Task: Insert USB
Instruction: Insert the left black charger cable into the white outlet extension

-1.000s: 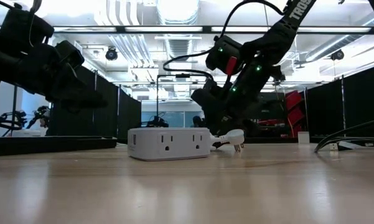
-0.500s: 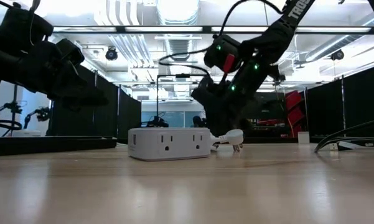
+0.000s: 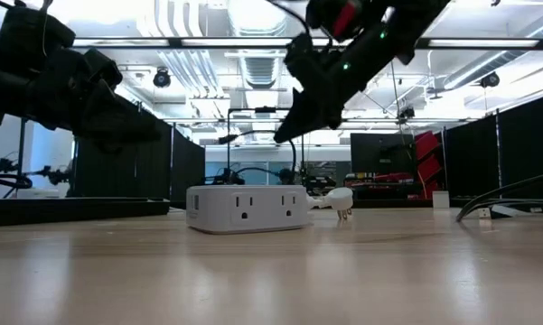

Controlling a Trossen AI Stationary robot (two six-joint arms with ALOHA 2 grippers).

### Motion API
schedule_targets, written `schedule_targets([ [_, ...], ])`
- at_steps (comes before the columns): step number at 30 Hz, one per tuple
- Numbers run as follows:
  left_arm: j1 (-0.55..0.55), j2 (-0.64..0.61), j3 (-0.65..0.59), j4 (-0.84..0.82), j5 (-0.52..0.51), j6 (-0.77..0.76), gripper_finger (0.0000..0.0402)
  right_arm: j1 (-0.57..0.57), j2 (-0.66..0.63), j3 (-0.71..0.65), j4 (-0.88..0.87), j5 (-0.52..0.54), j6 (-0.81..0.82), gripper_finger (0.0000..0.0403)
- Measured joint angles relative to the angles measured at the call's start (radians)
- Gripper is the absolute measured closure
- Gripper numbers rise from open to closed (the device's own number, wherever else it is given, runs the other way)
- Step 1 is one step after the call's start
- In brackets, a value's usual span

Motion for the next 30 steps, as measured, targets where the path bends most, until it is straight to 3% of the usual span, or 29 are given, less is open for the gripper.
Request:
schedule_targets([
  [6, 0.000, 0.000, 0.000, 0.001, 0.004, 0.000, 0.0266, 0.102, -0.004, 0.000, 0.055, 0.024, -0.130, 0.0401],
  [12, 0.000, 0.001, 0.000, 0.002, 0.006, 0.000, 0.0249, 0.155, -0.009, 0.000, 0.107, 0.118, -0.175, 0.0401],
  [23, 0.000, 0.007, 0.000, 0.004, 0.007, 0.000, 0.0223, 0.226, -0.019, 0.000, 0.229, 0.088, -0.266, 0.0401],
  [30, -0.001, 0.077, 0.000, -0.015, 0.022, 0.038, 0.0227, 0.246, -0.080, 0.000, 0.217, 0.093, -0.288, 0.0401],
])
